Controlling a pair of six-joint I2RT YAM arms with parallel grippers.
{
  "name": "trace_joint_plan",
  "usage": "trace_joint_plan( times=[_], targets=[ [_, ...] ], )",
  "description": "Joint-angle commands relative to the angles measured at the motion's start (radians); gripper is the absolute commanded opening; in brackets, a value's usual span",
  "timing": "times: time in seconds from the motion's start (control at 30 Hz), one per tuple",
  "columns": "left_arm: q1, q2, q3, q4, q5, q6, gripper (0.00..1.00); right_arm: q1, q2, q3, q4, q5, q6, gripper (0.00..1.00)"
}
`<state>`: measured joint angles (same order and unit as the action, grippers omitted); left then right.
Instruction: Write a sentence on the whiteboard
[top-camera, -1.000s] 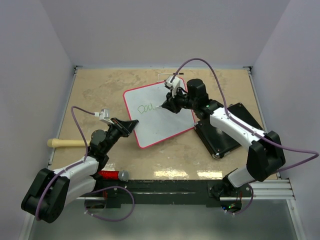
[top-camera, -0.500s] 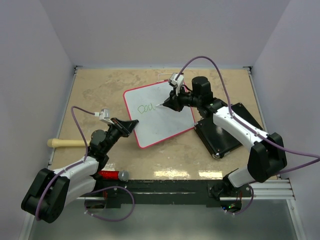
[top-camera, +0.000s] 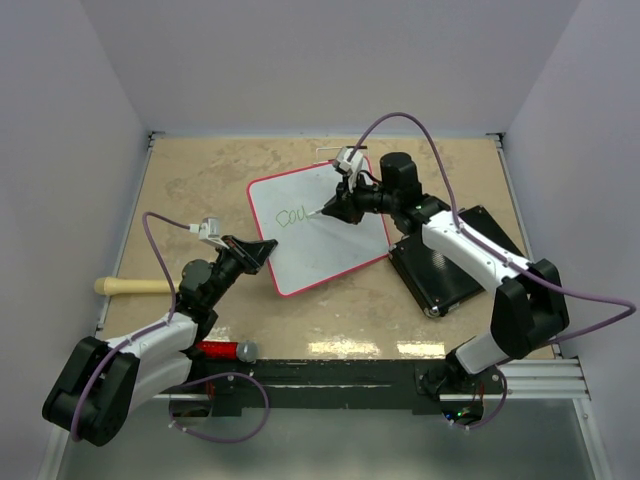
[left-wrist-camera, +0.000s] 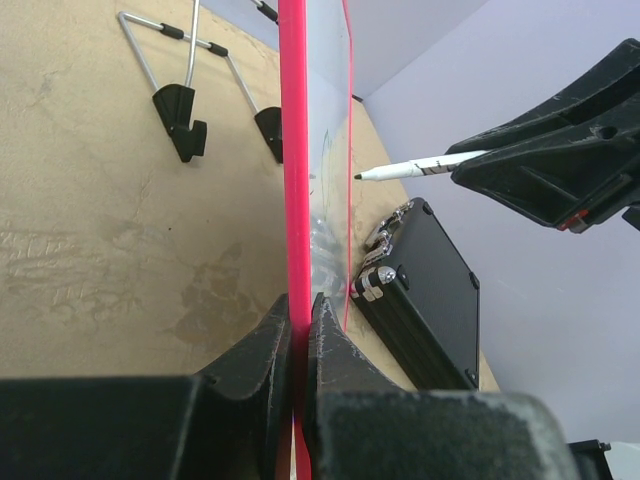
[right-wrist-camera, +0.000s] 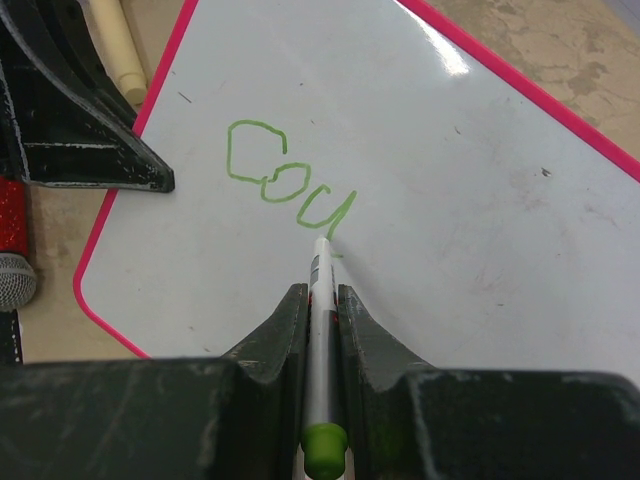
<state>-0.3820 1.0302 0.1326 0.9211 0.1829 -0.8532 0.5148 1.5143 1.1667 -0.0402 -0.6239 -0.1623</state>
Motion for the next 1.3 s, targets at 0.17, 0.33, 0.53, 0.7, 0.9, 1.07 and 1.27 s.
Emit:
trace_joint_plan(
  times=[0.17, 0.33, 0.53, 0.7, 0.9, 1.07, 1.27],
  targets=[
    [-0.009, 0.021, -0.016, -0.005, 0.052, 0.125, 0.00, -0.004, 0.029, 0.067, 0.036, -0.031, -0.009, 0.00],
    [-0.009, 0.018, -0.013, -0.008, 0.055, 0.126, 0.00, -0.004, 0.043, 0.073, 0.036, -0.020, -0.002, 0.00],
    [-0.011, 0.005, -0.014, -0.024, 0.050, 0.129, 0.00, -0.004, 0.026, 0.077, 0.065, 0.010, 0.007, 0.00],
    [-0.009, 0.008, -0.014, -0.022, 0.053, 0.129, 0.00, -0.004, 0.033, 0.077, 0.072, 0.079, 0.020, 0.00],
    [-0.009, 0.010, -0.014, -0.019, 0.055, 0.131, 0.00, -0.004, 0.069, 0.097, 0.065, 0.101, 0.029, 0.00],
    [-0.009, 0.013, -0.013, -0.016, 0.058, 0.131, 0.00, -0.004, 0.087, 0.099, 0.056, 0.099, 0.024, 0.00],
    [-0.009, 0.014, -0.013, -0.018, 0.053, 0.131, 0.00, -0.004, 0.063, 0.071, 0.043, 0.078, 0.000, 0.00]
  ],
)
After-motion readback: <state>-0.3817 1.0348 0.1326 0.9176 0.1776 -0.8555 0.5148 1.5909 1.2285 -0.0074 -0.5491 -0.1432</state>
